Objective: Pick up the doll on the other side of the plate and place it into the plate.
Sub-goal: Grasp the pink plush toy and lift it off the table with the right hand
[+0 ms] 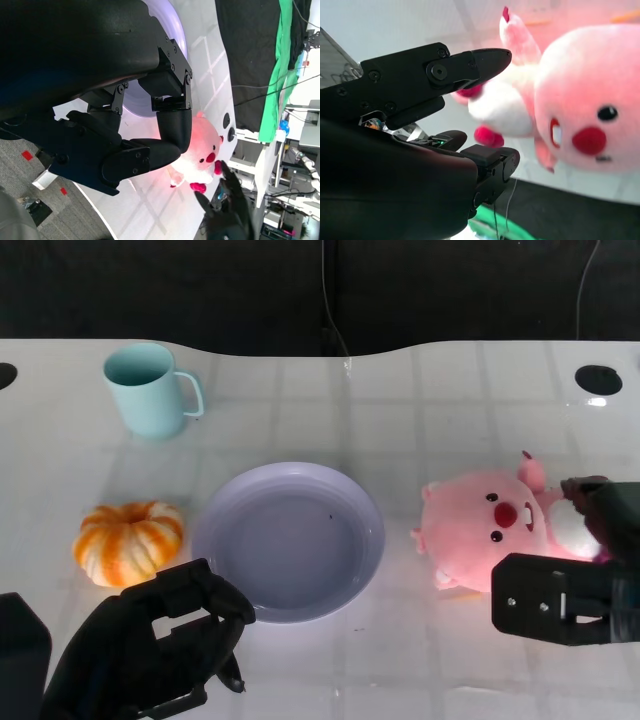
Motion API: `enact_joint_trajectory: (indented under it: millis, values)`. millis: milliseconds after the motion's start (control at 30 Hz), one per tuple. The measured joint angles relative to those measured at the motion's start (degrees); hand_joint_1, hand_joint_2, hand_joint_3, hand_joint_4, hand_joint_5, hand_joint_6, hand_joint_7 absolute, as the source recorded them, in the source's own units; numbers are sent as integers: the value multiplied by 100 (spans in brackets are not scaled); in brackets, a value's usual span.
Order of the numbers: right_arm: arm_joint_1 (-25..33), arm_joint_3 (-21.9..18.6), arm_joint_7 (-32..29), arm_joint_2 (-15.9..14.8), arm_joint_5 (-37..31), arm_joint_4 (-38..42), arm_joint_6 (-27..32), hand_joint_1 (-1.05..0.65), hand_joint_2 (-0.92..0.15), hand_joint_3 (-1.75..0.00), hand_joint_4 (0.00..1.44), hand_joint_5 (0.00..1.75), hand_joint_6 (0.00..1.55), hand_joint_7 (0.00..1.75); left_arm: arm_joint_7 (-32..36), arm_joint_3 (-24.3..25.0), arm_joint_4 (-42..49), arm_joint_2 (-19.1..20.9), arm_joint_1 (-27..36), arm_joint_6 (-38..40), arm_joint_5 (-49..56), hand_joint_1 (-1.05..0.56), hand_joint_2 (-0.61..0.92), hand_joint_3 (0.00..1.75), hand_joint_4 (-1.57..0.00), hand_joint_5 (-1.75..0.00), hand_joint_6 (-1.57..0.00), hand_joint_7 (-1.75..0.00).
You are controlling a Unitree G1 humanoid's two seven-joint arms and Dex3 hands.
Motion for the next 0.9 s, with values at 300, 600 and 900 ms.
enact_joint_trajectory:
  millis: [300, 600, 900]
  values:
    - [-610, 289, -417, 41, 356, 1308, -14, -80, -92, -14, 19, 13, 19, 0, -1, 5, -2, 1, 45, -56, 0, -41, 74, 77, -64, -175, -68, -133]
    - [-1050, 608, -791, 148, 664, 2022, 15, -82, -92, -17, 18, 12, 17, 0, 0, 2, -23, 3, 82, -67, 0, -44, 75, 73, -64, -175, -70, -131]
    - [-1266, 870, -1038, 249, 879, 2337, 130, -82, -92, -17, 18, 12, 17, 1, 0, -1, -55, 3, 96, -65, -2, -45, 76, 70, -64, -174, -71, -129]
